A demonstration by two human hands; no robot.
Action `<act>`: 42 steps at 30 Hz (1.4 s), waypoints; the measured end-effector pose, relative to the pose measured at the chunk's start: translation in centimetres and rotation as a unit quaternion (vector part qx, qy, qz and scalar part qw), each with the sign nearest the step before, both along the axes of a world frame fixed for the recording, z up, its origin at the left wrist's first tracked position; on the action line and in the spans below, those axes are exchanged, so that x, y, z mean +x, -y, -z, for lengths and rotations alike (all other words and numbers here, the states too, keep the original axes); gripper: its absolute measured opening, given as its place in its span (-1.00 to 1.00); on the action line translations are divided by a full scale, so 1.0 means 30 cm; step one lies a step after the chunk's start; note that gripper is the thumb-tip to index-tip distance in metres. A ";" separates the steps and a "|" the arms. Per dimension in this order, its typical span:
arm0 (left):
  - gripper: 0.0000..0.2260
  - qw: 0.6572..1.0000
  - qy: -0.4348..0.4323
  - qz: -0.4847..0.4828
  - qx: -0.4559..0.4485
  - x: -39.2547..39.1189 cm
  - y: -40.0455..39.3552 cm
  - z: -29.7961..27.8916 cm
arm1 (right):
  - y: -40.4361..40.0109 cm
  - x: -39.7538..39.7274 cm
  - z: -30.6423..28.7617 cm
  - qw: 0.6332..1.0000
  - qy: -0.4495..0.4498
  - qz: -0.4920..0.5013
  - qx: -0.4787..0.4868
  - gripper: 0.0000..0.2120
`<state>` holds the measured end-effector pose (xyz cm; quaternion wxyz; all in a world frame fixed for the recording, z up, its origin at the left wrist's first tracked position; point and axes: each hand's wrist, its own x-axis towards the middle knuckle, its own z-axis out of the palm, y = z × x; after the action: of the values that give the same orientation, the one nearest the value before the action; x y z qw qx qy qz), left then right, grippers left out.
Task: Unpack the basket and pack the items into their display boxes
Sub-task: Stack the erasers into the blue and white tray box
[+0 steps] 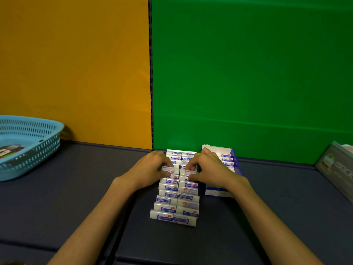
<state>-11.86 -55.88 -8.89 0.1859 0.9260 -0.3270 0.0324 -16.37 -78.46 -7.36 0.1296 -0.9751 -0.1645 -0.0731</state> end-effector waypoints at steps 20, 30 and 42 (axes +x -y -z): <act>-0.80 0.929 -0.250 0.003 -0.274 0.012 0.025 -0.068 | 0.044 -0.014 -0.038 0.970 -0.056 0.037 0.232 -0.82; -0.83 0.838 -0.376 -0.009 -0.395 -0.007 0.066 -0.097 | 0.079 -0.008 -0.033 0.960 -0.071 0.028 0.271 -0.73; -0.92 0.853 -0.312 -0.050 -0.416 -0.004 0.106 -0.091 | 0.140 -0.010 -0.015 0.964 -0.062 -0.008 0.260 -0.69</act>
<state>-11.97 -59.05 -6.17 0.6439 0.7388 -0.1614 -0.1164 -16.66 -82.65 -6.93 0.3889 -0.9093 -0.1391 -0.0518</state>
